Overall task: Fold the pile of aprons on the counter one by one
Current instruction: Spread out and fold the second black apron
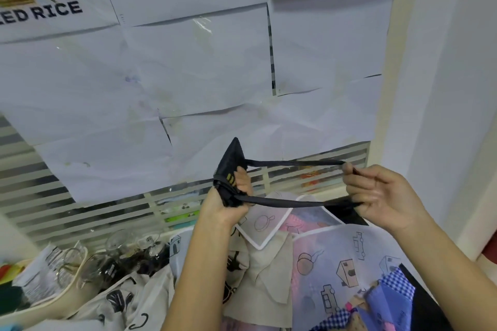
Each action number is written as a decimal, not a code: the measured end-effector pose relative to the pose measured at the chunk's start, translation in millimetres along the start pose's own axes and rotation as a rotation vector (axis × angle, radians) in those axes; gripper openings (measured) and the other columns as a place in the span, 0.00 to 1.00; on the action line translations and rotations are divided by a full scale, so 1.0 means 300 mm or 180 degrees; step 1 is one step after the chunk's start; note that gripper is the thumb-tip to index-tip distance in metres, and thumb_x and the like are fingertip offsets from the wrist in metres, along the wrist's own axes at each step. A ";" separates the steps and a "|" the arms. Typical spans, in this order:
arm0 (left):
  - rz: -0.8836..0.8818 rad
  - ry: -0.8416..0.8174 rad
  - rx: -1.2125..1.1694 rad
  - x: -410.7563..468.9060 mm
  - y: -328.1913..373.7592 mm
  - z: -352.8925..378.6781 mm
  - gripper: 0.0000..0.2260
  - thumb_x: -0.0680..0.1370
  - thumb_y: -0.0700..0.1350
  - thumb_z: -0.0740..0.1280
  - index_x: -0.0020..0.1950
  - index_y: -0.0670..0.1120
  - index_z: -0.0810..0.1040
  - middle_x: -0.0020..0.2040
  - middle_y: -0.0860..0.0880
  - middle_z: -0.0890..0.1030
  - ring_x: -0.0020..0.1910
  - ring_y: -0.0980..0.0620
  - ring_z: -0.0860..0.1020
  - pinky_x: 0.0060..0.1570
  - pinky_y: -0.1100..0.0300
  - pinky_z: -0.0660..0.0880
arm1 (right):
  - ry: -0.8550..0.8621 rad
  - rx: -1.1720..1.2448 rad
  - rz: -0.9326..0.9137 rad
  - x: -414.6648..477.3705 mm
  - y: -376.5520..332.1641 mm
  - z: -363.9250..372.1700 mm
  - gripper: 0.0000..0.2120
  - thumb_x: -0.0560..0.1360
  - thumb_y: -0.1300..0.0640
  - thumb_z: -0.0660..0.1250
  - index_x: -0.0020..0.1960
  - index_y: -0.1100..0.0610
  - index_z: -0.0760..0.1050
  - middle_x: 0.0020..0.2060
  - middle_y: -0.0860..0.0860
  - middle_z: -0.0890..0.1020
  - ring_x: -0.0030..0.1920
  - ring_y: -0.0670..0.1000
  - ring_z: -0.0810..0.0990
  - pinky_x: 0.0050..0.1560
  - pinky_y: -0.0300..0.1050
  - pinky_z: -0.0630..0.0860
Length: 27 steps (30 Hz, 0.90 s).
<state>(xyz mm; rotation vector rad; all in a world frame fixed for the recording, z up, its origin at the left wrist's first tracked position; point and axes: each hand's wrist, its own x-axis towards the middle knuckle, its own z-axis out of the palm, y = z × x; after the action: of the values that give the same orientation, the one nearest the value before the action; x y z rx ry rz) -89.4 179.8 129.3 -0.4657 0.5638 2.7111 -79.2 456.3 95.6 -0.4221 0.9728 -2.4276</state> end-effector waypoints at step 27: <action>0.0743 -0.1454 0.3205 -0.157 -0.261 0.032 0.06 0.65 0.44 0.71 0.40 0.47 0.84 0.35 0.52 0.83 0.33 0.58 0.81 0.32 0.67 0.76 | 0.2142 -0.5775 -0.0003 -0.007 -0.113 0.247 0.27 0.80 0.38 0.46 0.75 0.48 0.61 0.68 0.43 0.72 0.51 0.55 0.81 0.54 0.46 0.72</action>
<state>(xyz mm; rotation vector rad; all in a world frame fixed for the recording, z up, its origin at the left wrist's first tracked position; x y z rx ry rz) -20.0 240.0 130.0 0.4842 1.7284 2.1862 -55.3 437.4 171.1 -0.0714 3.1806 -0.9084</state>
